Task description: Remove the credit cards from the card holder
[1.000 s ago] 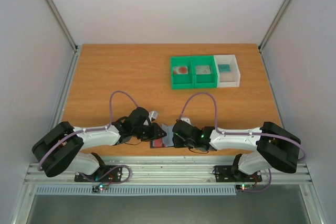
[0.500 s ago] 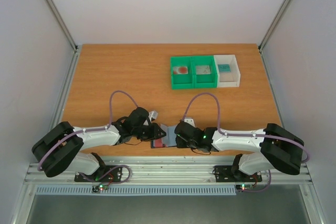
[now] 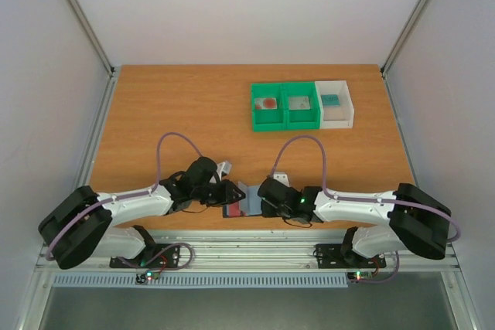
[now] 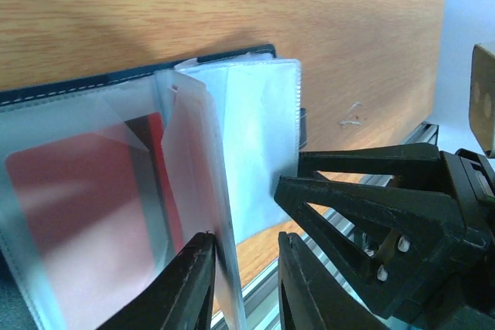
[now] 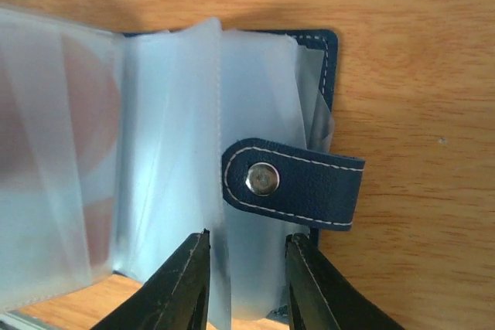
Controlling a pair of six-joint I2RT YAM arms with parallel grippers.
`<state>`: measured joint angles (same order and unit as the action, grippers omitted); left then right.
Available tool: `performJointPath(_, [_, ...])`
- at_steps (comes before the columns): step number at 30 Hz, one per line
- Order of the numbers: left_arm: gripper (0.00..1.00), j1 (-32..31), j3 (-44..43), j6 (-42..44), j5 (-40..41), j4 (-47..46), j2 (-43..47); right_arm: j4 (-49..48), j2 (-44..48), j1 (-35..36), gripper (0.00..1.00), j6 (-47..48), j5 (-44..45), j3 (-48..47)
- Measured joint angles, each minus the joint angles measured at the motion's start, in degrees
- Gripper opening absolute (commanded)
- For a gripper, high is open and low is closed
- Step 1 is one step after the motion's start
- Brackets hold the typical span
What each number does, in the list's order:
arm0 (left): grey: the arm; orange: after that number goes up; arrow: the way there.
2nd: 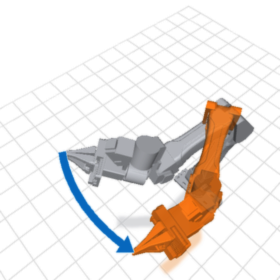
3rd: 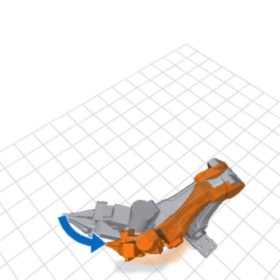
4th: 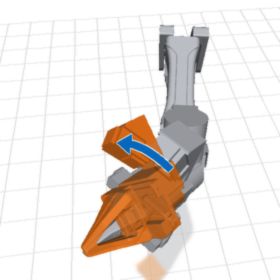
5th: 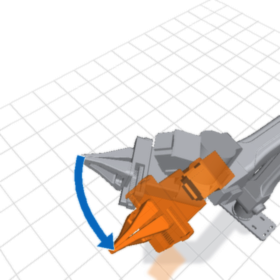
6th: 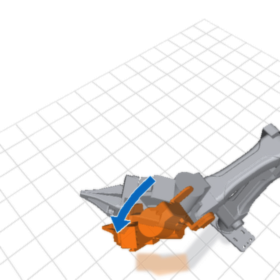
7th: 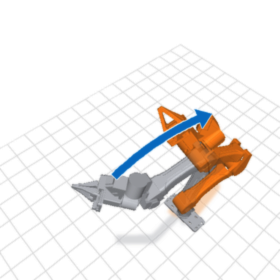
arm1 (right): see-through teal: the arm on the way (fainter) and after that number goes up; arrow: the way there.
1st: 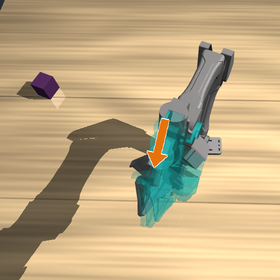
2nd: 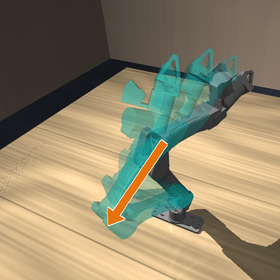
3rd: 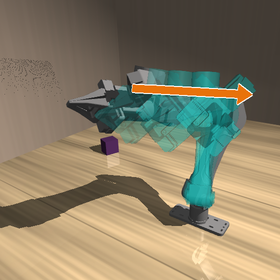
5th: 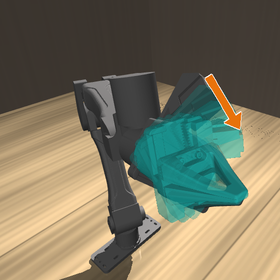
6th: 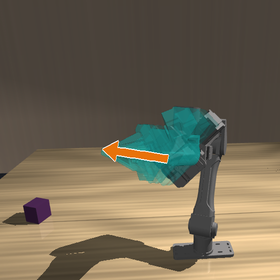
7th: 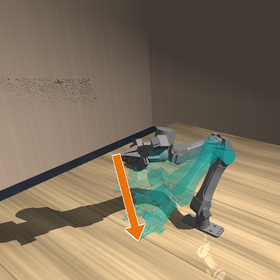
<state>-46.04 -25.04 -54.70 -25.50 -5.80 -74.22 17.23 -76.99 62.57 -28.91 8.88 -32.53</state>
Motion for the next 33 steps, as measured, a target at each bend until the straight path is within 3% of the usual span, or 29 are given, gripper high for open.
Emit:
performJointPath(9, [0.12,-0.09,-0.48,-0.15,0.5,1.07,1.05,-1.88,5.51,0.0,0.38,1.99,-2.86,0.0])
performJointPath(25, [0.16,-0.35,-0.5,-0.17,0.9,1.95,0.96,-14.91,2.58,0.0,0.55,3.34,-13.55,2.1])
performJointPath(30, [0.17,-0.57,-0.72,-0.17,0.94,2.01,0.68,-16.9,1.53,0.0,0.55,3.37,-14.43,2.1])
performJointPath(33, [0.18,-0.66,-0.96,-0.17,0.96,2.19,0.68,-16.92,1.16,0.0,0.48,3.37,-14.51,2.1])
